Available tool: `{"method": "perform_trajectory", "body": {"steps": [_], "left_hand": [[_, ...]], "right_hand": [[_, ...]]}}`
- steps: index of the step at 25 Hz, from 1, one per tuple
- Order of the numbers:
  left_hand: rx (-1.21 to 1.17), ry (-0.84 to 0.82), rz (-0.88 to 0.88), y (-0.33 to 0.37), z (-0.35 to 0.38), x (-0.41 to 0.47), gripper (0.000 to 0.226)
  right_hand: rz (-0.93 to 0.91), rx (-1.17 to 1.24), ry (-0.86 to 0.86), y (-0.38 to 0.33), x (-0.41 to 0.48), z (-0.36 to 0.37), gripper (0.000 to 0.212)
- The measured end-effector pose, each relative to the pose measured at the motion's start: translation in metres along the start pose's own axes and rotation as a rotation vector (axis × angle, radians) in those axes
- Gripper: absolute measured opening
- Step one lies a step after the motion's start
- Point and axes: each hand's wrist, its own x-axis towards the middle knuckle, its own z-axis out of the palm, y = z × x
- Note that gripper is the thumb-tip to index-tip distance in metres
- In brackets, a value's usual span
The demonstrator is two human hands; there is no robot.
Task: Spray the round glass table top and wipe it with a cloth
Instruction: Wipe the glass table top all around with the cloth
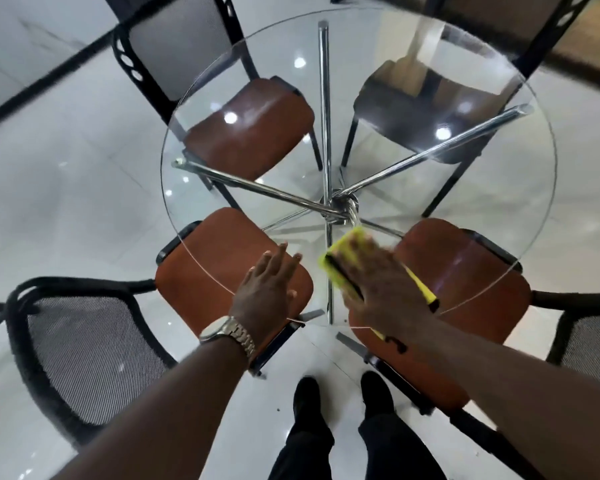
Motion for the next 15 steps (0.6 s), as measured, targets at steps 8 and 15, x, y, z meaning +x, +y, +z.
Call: {"method": "perform_trajectory", "body": {"steps": [8,15], "left_hand": [[0.120,-0.198,0.180,0.014,-0.018,0.019,0.112],[0.204,-0.195,0.227,0.013,-0.011,0.027,0.114]], "right_hand": [[0.797,0.090,0.081,0.038,-0.044,-0.019,0.075],[1.065,0.464,0.168,-0.063,-0.050,0.008,0.082]]}}
